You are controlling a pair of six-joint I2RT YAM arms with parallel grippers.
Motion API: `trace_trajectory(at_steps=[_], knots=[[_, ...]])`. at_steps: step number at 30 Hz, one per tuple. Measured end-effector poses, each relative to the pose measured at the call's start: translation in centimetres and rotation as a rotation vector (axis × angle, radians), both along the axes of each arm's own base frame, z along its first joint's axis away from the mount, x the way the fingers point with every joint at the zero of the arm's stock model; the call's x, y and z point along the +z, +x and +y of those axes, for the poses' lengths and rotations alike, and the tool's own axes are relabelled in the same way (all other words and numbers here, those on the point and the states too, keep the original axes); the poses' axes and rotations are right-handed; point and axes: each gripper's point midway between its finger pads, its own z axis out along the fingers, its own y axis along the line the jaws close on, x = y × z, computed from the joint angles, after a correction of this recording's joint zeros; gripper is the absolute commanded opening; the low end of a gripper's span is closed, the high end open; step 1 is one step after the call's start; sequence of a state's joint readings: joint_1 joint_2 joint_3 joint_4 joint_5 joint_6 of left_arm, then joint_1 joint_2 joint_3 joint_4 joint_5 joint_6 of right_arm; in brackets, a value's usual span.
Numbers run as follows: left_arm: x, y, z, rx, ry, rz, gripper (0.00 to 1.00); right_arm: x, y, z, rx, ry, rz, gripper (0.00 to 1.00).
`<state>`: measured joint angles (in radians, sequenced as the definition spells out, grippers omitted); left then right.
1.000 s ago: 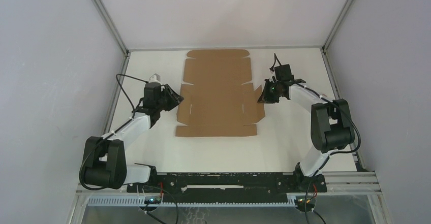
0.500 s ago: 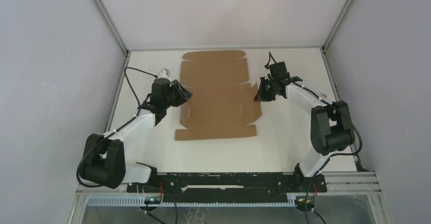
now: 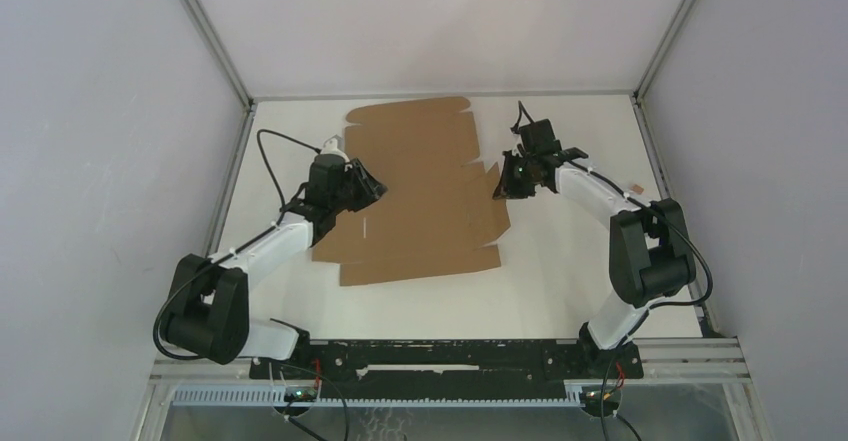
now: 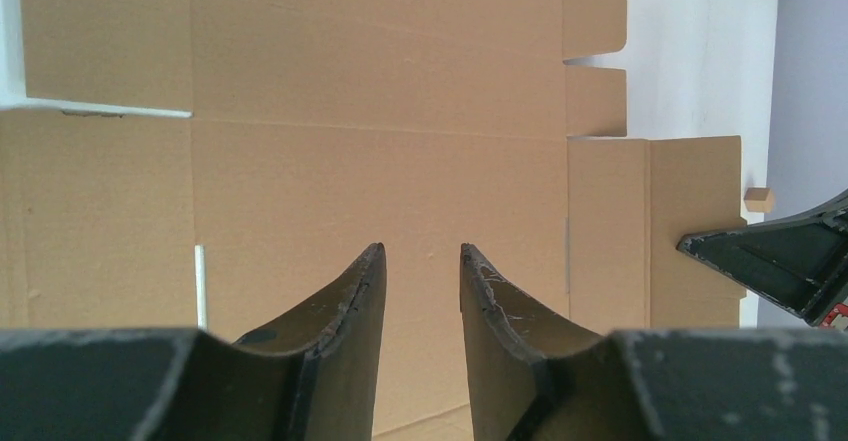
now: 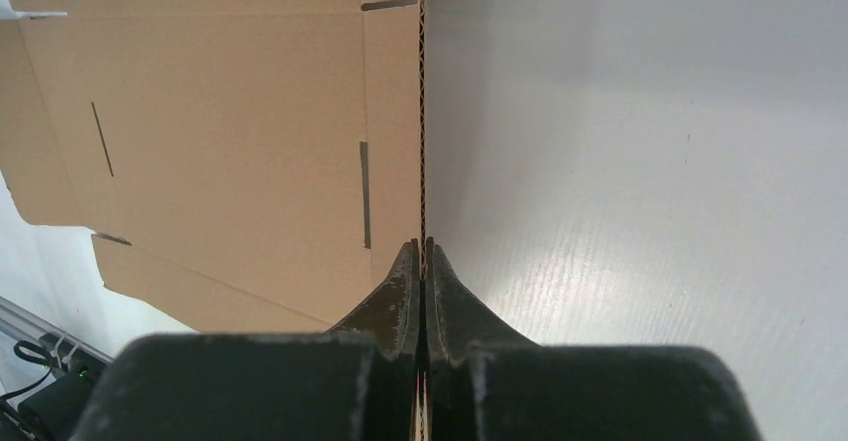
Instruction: Fold the paper box
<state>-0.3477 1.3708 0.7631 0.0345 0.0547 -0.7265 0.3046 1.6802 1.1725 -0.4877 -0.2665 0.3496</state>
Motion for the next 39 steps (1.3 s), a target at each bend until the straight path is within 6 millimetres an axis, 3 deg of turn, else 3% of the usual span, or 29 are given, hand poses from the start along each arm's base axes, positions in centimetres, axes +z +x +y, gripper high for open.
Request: trace_trajectory(at_steps=[4,5,6,10,12,15,19,22,23,25,26,30,33,34,39], knots=[[-0.1,-0.1,0.2,0.007,0.009,0.004,0.39,-0.2,-0.1,-0.4,-0.006,-0.025,0.004,0.0],[-0.2,-0.2,0.3,0.01,0.015,0.01,0.4,-0.3,-0.1,-0.6,-0.01,-0.031,0.008,0.08],[-0.3,-0.4,0.5,0.013,0.025,0.019,0.4,-0.4,-0.2,-0.9,-0.013,-0.039,0.014,0.22],[0.7,-0.2,1.8,0.034,0.044,0.014,0.42,-1.0,-1.1,-2.4,-0.03,-0.061,0.024,0.54],[1.5,0.3,3.2,0.068,0.04,0.001,0.43,-1.3,-2.2,-3.7,-0.05,-0.07,0.038,0.58],[2.2,1.4,5.9,0.129,0.04,-0.014,0.44,-0.5,-2.3,-5.6,-0.087,-0.07,0.022,0.58],[3.3,3.6,8.4,0.171,0.02,-0.026,0.45,1.3,-0.4,-6.6,-0.117,-0.016,-0.029,0.55],[3.6,5.3,9.2,0.168,0.006,-0.032,0.39,2.6,1.9,-5.8,-0.09,0.038,-0.061,0.33],[3.4,5.7,9.4,0.166,-0.001,-0.028,0.3,3.1,2.9,-5.1,-0.07,0.062,-0.072,0.21],[2.8,6.5,9.9,0.169,-0.011,-0.015,0.07,3.8,5.1,-4.0,-0.042,0.102,-0.087,0.16],[2.3,6.7,10.1,0.175,-0.019,-0.003,0.01,3.8,6.1,-3.5,-0.029,0.114,-0.095,0.14],[-0.6,7.4,11.9,0.212,-0.015,0.081,0.0,2.8,9.1,-2.0,-0.003,0.127,-0.074,0.09],[-2.6,7.7,13.2,0.248,0.01,0.15,0.0,1.7,10.3,-1.3,0.001,0.105,-0.043,0.07],[-3.9,7.5,13.8,0.267,0.039,0.2,0.0,0.5,10.8,-1.0,-0.001,0.081,-0.018,0.07],[-5.6,7.5,14.4,0.28,0.076,0.254,0.0,-1.4,10.4,-1.3,-0.02,0.022,0.033,0.07]])
